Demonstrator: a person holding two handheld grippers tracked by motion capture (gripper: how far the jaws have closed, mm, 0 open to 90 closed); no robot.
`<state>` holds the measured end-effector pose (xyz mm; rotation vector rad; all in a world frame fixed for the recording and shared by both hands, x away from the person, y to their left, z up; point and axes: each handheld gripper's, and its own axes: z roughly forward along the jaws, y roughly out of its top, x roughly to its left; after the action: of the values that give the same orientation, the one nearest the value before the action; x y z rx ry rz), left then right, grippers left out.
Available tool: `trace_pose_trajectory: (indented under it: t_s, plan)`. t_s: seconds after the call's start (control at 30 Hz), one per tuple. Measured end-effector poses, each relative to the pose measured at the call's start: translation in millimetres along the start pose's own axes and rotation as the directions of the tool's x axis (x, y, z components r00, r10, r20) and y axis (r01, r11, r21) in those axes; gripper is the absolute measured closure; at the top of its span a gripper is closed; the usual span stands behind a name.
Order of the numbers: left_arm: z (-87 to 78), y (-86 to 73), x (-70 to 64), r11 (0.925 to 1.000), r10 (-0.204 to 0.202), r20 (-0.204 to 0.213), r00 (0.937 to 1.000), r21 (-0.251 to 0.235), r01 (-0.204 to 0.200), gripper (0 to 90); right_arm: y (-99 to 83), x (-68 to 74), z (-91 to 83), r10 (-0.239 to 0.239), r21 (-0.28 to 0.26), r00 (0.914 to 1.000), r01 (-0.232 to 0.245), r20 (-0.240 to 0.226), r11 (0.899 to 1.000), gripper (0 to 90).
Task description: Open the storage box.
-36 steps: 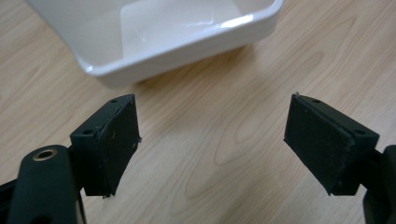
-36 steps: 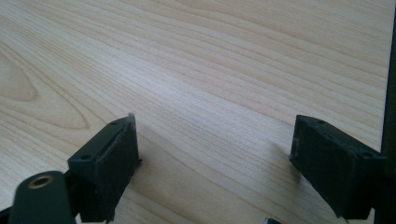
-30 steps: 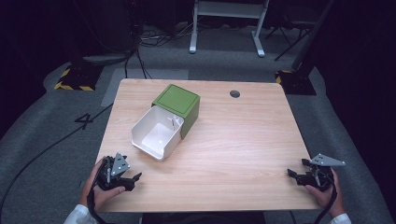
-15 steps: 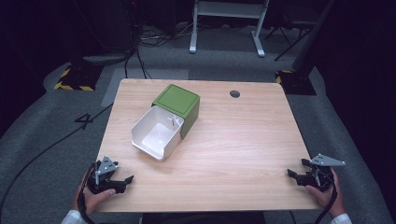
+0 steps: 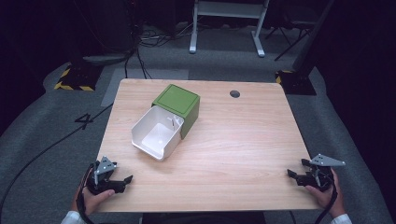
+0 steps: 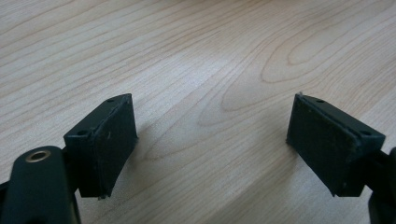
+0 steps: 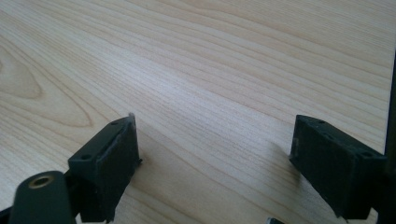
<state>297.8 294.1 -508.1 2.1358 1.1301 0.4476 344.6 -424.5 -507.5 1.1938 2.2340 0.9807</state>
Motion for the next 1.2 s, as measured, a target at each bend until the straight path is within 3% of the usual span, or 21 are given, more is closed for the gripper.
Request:
trace_pose_trajectory:
  t_s: [1.2]
  plan:
    - [1.4, 1.6, 2.9, 0.9999, -0.012, -0.018, 0.9998, -0.001, 0.012, 16.3, 0.0, 0.3, -0.1, 0.001, 0.0, 1.0, -0.001, 0.002, 1.0, 15.2]
